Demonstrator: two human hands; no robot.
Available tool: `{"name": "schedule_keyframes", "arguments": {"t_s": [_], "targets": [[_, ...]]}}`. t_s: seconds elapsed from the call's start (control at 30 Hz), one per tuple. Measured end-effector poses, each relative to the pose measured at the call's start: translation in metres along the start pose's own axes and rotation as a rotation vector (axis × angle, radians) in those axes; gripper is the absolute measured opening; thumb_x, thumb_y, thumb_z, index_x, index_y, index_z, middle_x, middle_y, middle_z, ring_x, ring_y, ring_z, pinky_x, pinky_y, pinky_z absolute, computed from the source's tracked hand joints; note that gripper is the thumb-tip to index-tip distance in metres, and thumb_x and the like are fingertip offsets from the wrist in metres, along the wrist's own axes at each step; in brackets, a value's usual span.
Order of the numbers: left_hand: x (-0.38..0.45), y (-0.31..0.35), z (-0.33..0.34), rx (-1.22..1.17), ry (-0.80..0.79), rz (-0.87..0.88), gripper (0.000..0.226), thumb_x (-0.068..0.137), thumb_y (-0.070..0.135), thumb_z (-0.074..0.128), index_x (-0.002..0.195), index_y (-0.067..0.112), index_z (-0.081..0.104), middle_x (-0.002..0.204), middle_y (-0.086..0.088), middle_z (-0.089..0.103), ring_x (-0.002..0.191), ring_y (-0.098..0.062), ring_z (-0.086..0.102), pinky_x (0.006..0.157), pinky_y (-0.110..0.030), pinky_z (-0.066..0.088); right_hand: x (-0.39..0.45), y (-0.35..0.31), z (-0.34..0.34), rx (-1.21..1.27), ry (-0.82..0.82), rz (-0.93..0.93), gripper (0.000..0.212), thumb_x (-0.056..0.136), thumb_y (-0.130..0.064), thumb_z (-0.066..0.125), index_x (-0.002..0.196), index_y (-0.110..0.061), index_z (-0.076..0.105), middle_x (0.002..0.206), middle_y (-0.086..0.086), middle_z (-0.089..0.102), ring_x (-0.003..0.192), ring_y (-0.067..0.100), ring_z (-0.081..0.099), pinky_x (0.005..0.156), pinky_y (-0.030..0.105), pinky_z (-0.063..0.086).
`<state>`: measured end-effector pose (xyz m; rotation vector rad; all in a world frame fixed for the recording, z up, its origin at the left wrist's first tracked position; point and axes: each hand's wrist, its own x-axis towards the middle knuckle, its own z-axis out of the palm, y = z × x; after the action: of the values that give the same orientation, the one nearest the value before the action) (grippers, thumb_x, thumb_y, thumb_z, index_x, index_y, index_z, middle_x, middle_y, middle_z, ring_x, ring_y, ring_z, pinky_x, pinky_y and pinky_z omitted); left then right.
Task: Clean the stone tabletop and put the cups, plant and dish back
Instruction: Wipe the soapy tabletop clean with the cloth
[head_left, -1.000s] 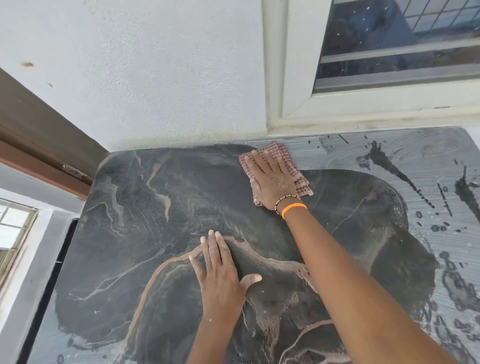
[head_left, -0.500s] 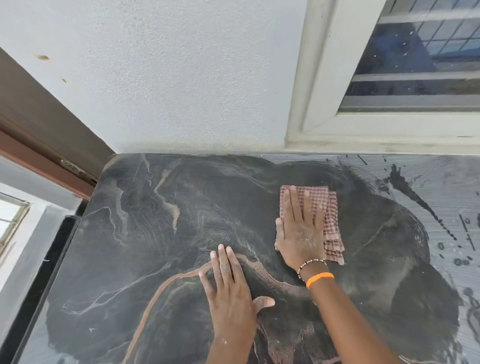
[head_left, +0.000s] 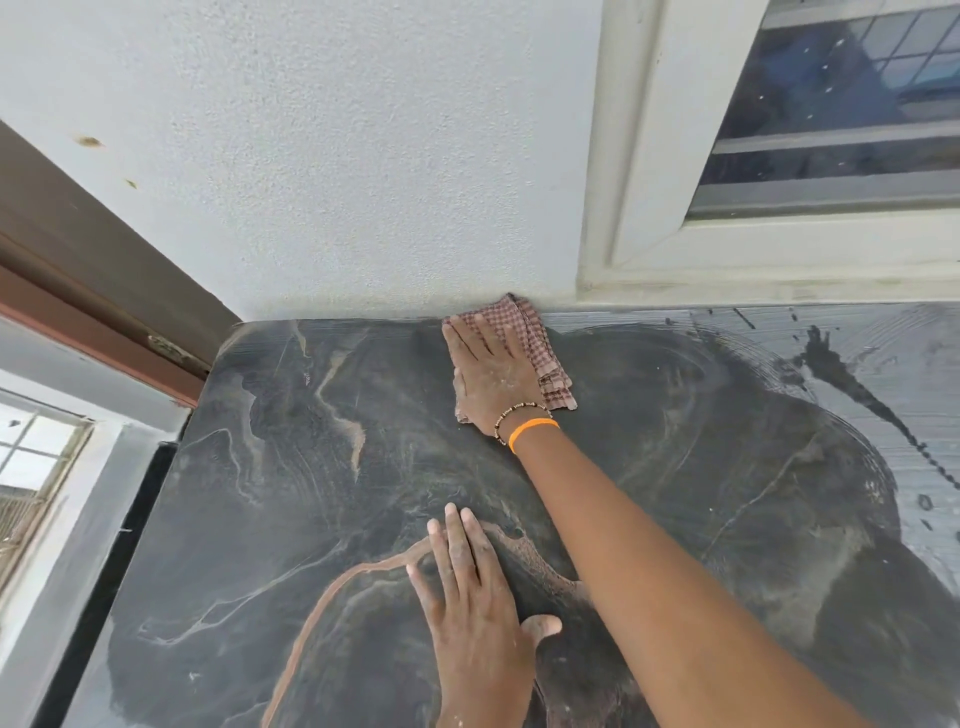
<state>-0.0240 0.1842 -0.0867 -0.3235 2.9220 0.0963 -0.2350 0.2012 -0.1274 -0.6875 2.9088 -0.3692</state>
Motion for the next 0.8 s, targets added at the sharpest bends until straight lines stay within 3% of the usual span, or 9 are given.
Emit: {"name": "schedule_keyframes", "arguments": {"t_s": [0.07, 0.13, 0.2, 0.3, 0.4, 0.47, 0.67, 0.73, 0.8], "targets": [[-0.001, 0.009, 0.001, -0.028, -0.012, 0.009, 0.112, 0.039, 0.071, 0.072, 0.119, -0.007, 0.056, 0.128, -0.017, 0.053, 0.139, -0.028, 0.027, 0.091, -0.062, 0.042, -0.014, 0.027, -0.006, 0.019, 0.029, 0.087, 0.059, 0.097, -0.025, 0.03, 0.15, -0.019, 0.005, 0.16, -0.006, 0.006, 0.147, 0.02, 0.004, 0.118, 0.045, 0.002], [-0.004, 0.016, 0.0, -0.036, -0.011, 0.03, 0.105, 0.069, 0.081, 0.033, 0.123, -0.007, 0.051, 0.134, -0.018, 0.046, 0.145, -0.02, 0.001, 0.101, -0.058, 0.025, -0.033, 0.06, -0.012, 0.029, 0.054, 0.18, 0.06, 0.096, -0.024, 0.031, 0.15, -0.02, 0.005, 0.16, -0.006, 0.005, 0.148, 0.02, 0.003, 0.118, 0.045, 0.002], [-0.006, 0.024, 0.001, -0.051, -0.027, 0.065, 0.117, 0.066, 0.085, 0.013, 0.136, -0.007, 0.035, 0.149, -0.025, 0.019, 0.132, -0.01, -0.039, 0.109, -0.048, -0.004, -0.054, 0.095, -0.02, 0.032, 0.079, 0.271, 0.061, 0.096, -0.023, 0.031, 0.151, -0.02, 0.006, 0.16, -0.006, 0.005, 0.148, 0.02, 0.003, 0.118, 0.044, 0.002], [-0.011, 0.036, 0.004, -0.049, -0.076, 0.128, 0.132, 0.046, 0.083, 0.024, 0.138, -0.011, 0.025, 0.149, -0.025, 0.021, 0.133, -0.013, -0.038, 0.108, -0.04, -0.018, -0.087, 0.152, -0.031, 0.031, 0.127, 0.413, 0.059, 0.096, -0.023, 0.029, 0.151, -0.021, 0.008, 0.16, -0.007, 0.006, 0.148, 0.019, 0.004, 0.118, 0.043, 0.004], [-0.016, 0.039, 0.011, -0.095, -0.06, 0.16, 0.131, 0.039, 0.084, 0.01, 0.135, 0.007, -0.033, 0.152, -0.008, -0.024, 0.127, -0.011, -0.046, 0.106, -0.039, -0.026, -0.117, 0.204, -0.041, 0.018, 0.165, 0.568, 0.056, 0.098, -0.023, 0.027, 0.151, -0.022, 0.01, 0.16, -0.007, 0.008, 0.147, 0.02, 0.007, 0.119, 0.045, 0.008], [-0.017, 0.042, 0.011, -0.138, -0.08, 0.146, 0.128, 0.041, 0.084, 0.017, 0.124, 0.014, -0.05, 0.148, -0.003, -0.031, 0.118, -0.006, -0.054, 0.106, -0.043, -0.027, -0.137, 0.23, -0.047, 0.015, 0.173, 0.658, 0.054, 0.098, -0.025, 0.026, 0.15, -0.023, 0.01, 0.16, -0.006, 0.009, 0.147, 0.022, 0.009, 0.118, 0.047, 0.01], [-0.011, 0.046, 0.0, -0.028, -0.298, 0.113, 0.119, 0.059, 0.076, 0.043, 0.128, 0.02, -0.036, 0.148, -0.011, -0.034, 0.12, -0.027, -0.044, 0.113, -0.054, -0.007, -0.185, 0.216, -0.034, 0.027, 0.225, 0.864, 0.064, 0.095, -0.027, 0.039, 0.151, -0.022, 0.009, 0.16, 0.009, 0.005, 0.146, 0.035, 0.004, 0.116, 0.056, 0.003], [-0.015, 0.047, 0.0, -0.059, -0.18, 0.14, 0.126, 0.052, 0.074, 0.049, 0.141, 0.01, -0.013, 0.154, -0.02, -0.007, 0.124, -0.02, -0.046, 0.111, -0.059, 0.011, -0.19, 0.192, -0.026, 0.012, 0.18, 0.84, 0.062, 0.095, -0.03, 0.037, 0.151, -0.024, 0.01, 0.16, 0.008, 0.005, 0.146, 0.036, 0.005, 0.115, 0.056, 0.003], [-0.017, 0.044, 0.003, -0.116, -0.035, 0.148, 0.121, 0.04, 0.072, 0.053, 0.133, -0.004, 0.04, 0.139, -0.024, 0.042, 0.133, -0.011, -0.037, 0.092, -0.064, 0.039, -0.183, 0.162, -0.018, -0.015, 0.153, 0.714, 0.062, 0.095, -0.031, 0.035, 0.15, -0.025, 0.008, 0.16, 0.004, 0.004, 0.146, 0.035, 0.006, 0.115, 0.056, 0.002]]}}
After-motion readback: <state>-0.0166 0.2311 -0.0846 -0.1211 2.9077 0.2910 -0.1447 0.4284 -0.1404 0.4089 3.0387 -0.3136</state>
